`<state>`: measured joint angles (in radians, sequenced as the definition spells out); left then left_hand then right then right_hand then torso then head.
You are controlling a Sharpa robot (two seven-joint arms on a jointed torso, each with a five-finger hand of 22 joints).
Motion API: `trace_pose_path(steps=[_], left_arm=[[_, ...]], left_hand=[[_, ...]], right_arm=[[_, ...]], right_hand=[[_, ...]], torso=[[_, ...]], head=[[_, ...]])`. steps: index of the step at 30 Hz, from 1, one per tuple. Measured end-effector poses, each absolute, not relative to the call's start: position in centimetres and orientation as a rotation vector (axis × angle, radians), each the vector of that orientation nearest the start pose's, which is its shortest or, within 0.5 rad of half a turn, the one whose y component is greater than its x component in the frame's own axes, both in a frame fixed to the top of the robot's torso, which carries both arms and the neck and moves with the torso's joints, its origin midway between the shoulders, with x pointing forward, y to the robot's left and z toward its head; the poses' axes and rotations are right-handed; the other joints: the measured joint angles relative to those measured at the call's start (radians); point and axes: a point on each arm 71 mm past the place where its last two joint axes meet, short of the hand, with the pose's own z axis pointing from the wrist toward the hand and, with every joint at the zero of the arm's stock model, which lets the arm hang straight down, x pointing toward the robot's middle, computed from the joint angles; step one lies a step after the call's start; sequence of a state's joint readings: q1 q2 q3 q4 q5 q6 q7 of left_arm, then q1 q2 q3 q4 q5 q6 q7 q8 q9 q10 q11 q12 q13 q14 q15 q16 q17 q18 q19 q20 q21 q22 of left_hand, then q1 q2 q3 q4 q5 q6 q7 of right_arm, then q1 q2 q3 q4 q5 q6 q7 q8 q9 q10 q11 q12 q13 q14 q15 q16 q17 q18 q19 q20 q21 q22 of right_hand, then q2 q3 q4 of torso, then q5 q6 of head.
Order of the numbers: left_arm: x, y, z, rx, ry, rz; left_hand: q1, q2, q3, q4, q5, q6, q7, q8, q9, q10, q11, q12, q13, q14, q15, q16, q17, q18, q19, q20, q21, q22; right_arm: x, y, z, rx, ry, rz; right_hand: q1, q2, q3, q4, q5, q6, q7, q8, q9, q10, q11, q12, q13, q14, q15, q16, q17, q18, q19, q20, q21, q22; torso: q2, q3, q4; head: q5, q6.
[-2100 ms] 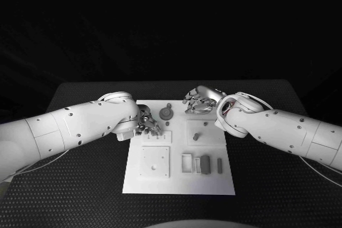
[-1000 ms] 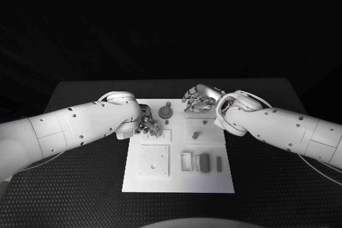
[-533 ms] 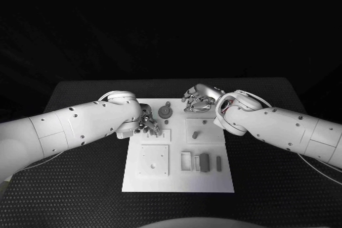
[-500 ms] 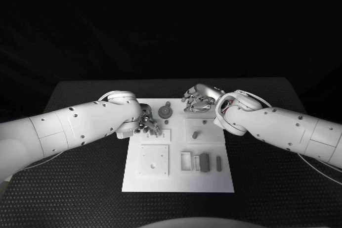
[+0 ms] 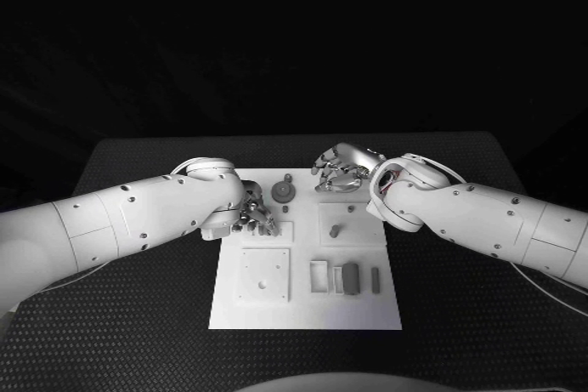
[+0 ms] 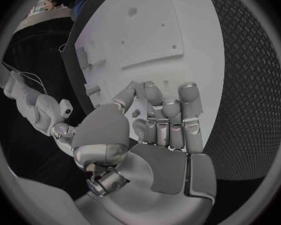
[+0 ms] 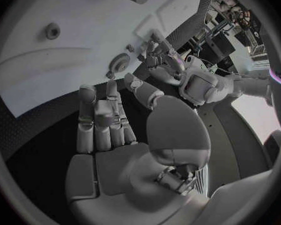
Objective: Assemble the parts on the task board
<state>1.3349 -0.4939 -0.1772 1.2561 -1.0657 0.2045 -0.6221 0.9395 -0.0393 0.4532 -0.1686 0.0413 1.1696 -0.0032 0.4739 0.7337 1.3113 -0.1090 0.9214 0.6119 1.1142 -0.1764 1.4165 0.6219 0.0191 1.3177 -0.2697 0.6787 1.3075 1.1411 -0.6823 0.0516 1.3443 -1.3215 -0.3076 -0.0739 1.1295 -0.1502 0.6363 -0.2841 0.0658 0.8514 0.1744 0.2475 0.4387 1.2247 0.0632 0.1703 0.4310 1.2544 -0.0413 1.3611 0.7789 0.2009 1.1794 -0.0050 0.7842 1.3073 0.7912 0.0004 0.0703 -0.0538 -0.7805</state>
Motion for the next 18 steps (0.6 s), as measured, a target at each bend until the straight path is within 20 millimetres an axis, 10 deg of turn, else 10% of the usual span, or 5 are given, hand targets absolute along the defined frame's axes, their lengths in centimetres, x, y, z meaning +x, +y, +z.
trace_pose_path(steps=[18], left_arm=[[51.99,12.36,-22.10,0.004,2.376,-0.227]], left_hand=[[0.000,0.000,0.000,0.000,0.004,-0.001,0.001,0.001,0.004,0.000,0.000,0.000,0.001,0.002,0.002,0.000,0.001,0.000,0.003,0.000,0.000,0.000]], right_arm=[[51.74,-17.09,-19.40,0.024,1.679,0.749]], right_hand=[[0.000,0.000,0.000,0.000,0.000,0.002,-0.002,0.000,-0.001,-0.001,-0.001,0.000,0.000,0.000,0.000,0.000,-0.001,0.000,0.000,0.000,0.000,0.000]], torso=[[0.000,-0.0003,0.0003]], head=[[-0.002,-0.003]])
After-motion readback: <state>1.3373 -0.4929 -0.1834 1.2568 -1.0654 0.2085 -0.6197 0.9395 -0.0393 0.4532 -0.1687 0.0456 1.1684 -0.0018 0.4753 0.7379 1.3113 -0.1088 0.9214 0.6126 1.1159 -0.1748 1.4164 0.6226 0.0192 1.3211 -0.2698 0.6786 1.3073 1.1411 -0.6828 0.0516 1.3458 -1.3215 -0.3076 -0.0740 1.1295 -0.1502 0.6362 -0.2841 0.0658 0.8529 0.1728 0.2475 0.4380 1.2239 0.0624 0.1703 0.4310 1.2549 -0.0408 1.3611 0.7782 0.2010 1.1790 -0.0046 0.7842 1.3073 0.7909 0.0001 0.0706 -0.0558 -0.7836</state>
